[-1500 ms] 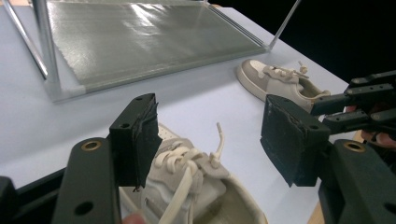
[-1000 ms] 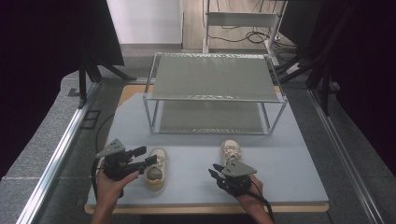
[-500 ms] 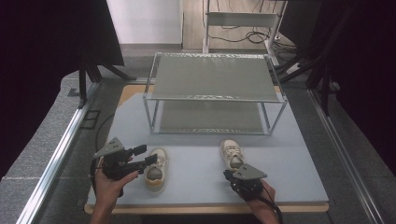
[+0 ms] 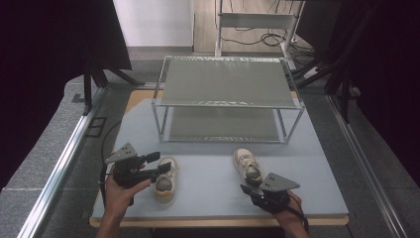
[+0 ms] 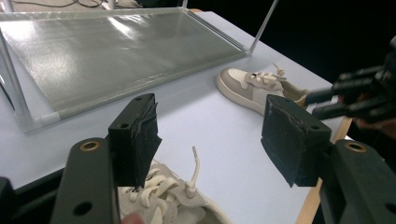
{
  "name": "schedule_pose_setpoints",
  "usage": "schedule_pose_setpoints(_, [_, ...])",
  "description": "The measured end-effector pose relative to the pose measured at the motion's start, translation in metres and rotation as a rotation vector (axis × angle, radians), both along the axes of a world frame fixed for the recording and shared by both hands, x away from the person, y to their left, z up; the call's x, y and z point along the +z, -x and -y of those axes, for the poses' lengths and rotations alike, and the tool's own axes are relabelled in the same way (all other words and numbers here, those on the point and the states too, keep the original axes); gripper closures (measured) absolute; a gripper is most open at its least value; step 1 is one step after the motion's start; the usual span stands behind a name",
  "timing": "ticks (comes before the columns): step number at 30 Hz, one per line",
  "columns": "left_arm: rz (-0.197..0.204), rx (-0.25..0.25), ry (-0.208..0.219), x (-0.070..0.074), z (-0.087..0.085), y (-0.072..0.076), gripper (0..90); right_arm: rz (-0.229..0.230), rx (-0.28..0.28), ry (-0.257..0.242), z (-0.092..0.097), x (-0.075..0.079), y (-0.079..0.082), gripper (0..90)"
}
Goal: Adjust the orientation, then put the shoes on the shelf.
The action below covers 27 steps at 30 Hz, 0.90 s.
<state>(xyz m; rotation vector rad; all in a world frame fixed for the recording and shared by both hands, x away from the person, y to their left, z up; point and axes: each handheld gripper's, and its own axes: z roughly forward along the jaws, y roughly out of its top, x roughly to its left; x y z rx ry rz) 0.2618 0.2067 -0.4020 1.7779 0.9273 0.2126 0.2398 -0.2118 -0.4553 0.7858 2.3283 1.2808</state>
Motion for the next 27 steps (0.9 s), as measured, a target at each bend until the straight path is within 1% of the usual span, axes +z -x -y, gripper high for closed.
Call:
schedule_pose_setpoints(1, [0.004, -0.007, -0.002, 0.002, 0.0, 0.0, 36.0, 0.012, 0.019, -0.004, 0.003, 0.005, -0.001, 63.4])
schedule_pose_setpoints(2, [0.013, -0.011, -0.002, 0.005, 0.001, 0.0, 36.0, 0.021, 0.051, -0.007, 0.007, 0.01, -0.003, 60.2])
schedule_pose_setpoints(3, [0.017, -0.028, -0.015, 0.007, 0.001, 0.001, 35.9, 0.042, 0.105, 0.0, 0.015, 0.016, -0.007, 55.5])
schedule_pose_setpoints(4, [0.017, -0.028, -0.015, 0.007, 0.001, 0.001, 35.9, 0.042, 0.105, 0.0, 0.015, 0.016, -0.007, 55.5])
schedule_pose_setpoints(5, [0.006, -0.051, -0.039, 0.009, 0.002, 0.002, 35.8, 0.039, 0.138, 0.013, 0.022, 0.018, -0.015, 54.3])
schedule_pose_setpoints(6, [0.006, -0.051, -0.039, 0.009, 0.002, 0.002, 35.7, 0.039, 0.138, 0.013, 0.022, 0.018, -0.015, 54.3])
schedule_pose_setpoints(7, [0.005, -0.061, -0.052, 0.01, 0.001, 0.002, 35.7, 0.033, 0.167, 0.015, 0.026, 0.019, -0.023, 52.6])
schedule_pose_setpoints(8, [0.007, -0.067, -0.062, 0.012, 0.001, 0.002, 35.7, 0.033, 0.167, 0.015, 0.026, 0.019, -0.023, 52.6])
schedule_pose_setpoints(9, [0.017, -0.077, -0.074, 0.015, 0.0, 0.003, 35.7, 0.031, 0.179, 0.019, 0.027, 0.02, -0.026, 51.8])
schedule_pose_setpoints(11, [0.03, -0.098, -0.084, 0.019, -0.001, 0.006, 35.7, 0.041, 0.199, 0.059, 0.024, 0.023, -0.034, 50.3])
schedule_pose_setpoints(13, [0.029, -0.121, -0.1, 0.019, -0.002, 0.01, 35.8, 0.046, 0.218, 0.097, 0.019, 0.024, -0.039, 49.1])
schedule_pose_setpoints(14, [0.021, -0.142, -0.115, 0.017, -0.002, 0.013, 35.9, 0.044, 0.229, 0.112, 0.017, 0.024, -0.04, 48.8])
schedule_pose_setpoints(15, [0.015, -0.158, -0.128, 0.016, -0.002, 0.015, 35.9, 0.035, 0.255, 0.143, 0.015, 0.024, -0.041, 48.2])
schedule_pose_setpoints(18, [-0.012, -0.206, -0.185, 0.01, -0.003, 0.019, 36.4, 0.003, 0.314, 0.216, 0.013, 0.026, -0.044, 47.1])
schedule_pose_setpoints(19, [-0.022, -0.231, -0.209, 0.007, -0.003, 0.019, 36.4, -0.005, 0.342, 0.273, 0.014, 0.03, -0.047, 45.8])
schedule_pose_setpoints(20, [-0.022, -0.231, -0.209, 0.007, -0.003, 0.019, 36.5, -0.005, 0.342, 0.273, 0.014, 0.03, -0.047, 45.8])
schedule_pose_setpoints(21, [-0.029, -0.249, -0.221, 0.005, -0.003, 0.019, 36.5, -0.006, 0.351, 0.303, 0.017, 0.036, -0.051, 45.1])
schedule_pose_setpoints(22, [-0.034, -0.266, -0.235, 0.004, -0.001, 0.019, 36.5, -0.006, 0.351, 0.303, 0.017, 0.036, -0.051, 45.1])
schedule_pose_setpoints(23, [-0.042, -0.287, -0.263, 0.002, 0.001, 0.019, 36.5, -0.009, 0.353, 0.301, 0.019, 0.038, -0.054, 44.9])
schedule_pose_setpoints(25, [-0.055, -0.344, -0.347, -0.001, 0.007, 0.018, 36.8, -0.027, 0.359, 0.291, 0.021, 0.042, -0.061, 44.9])
schedule_pose_setpoints(26, [-0.062, -0.371, -0.39, -0.003, 0.01, 0.017, 37.6, -0.043, 0.368, 0.287, 0.022, 0.042, -0.065, 45.0])
schedule_pose_setpoints(27, [-0.072, -0.394, -0.423, -0.005, 0.013, 0.016, 38.4, -0.058, 0.381, 0.292, 0.021, 0.043, -0.069, 46.3])
